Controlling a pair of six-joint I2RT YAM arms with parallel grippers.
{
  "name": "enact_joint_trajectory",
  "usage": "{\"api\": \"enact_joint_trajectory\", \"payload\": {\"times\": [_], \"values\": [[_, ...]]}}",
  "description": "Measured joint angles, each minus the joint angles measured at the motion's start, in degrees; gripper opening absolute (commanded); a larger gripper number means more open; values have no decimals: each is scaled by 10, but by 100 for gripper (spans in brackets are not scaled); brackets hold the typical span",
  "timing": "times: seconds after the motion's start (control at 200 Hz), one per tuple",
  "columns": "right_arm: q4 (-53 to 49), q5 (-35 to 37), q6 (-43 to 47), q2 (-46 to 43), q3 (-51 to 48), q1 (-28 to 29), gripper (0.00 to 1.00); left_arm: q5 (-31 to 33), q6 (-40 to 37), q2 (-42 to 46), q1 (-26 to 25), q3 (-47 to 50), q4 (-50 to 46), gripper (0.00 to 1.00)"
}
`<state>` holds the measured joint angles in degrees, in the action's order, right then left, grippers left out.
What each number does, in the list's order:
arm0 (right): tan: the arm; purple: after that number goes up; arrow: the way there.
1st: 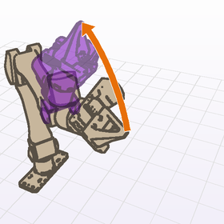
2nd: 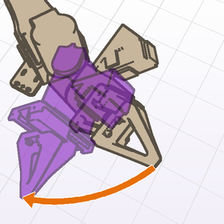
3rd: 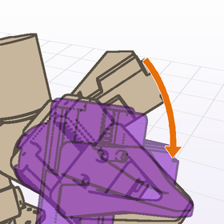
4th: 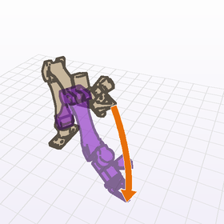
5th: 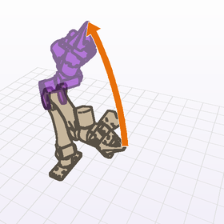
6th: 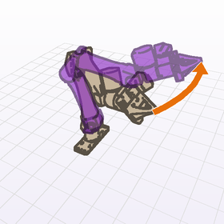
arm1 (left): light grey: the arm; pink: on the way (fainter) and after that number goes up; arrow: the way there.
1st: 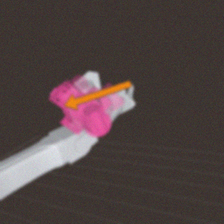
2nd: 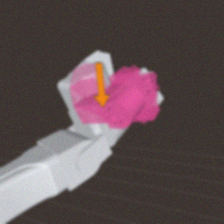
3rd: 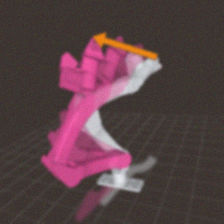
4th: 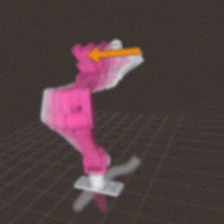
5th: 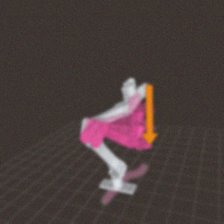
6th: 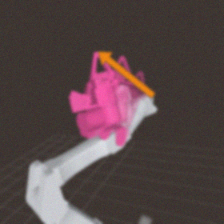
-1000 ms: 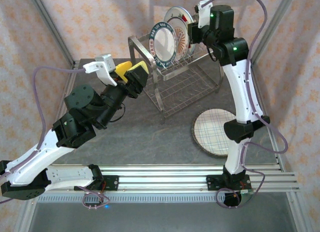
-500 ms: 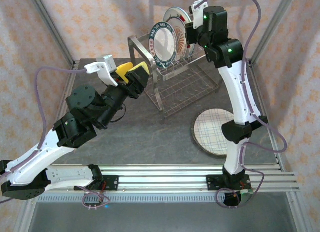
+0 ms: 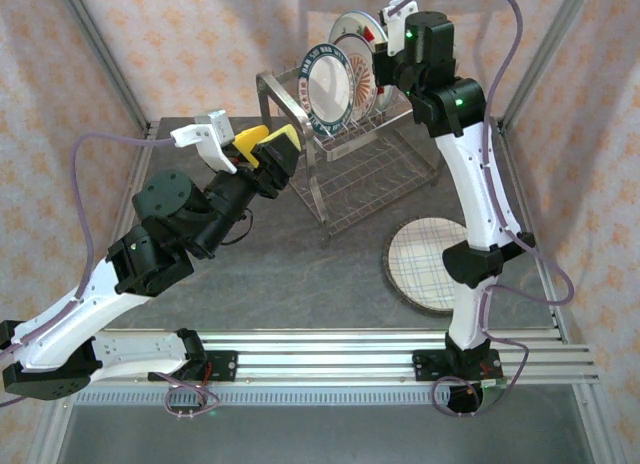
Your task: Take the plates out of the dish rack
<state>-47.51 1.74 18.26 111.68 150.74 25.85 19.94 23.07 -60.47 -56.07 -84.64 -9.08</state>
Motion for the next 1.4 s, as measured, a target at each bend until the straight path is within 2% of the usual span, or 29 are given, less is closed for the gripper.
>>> {"api": "enact_joint_trajectory", "payload": {"times": [0.571, 0.951, 1.401], "values": [[30, 35, 13, -4, 16, 2, 0, -15, 11, -14, 0, 0, 8, 65], [30, 85, 20, -26, 17, 4, 0, -23, 15, -20, 0, 0, 10, 65], [39, 137, 35, -58, 19, 4, 0, -68, 44, -53, 0, -9, 12, 65]]}}
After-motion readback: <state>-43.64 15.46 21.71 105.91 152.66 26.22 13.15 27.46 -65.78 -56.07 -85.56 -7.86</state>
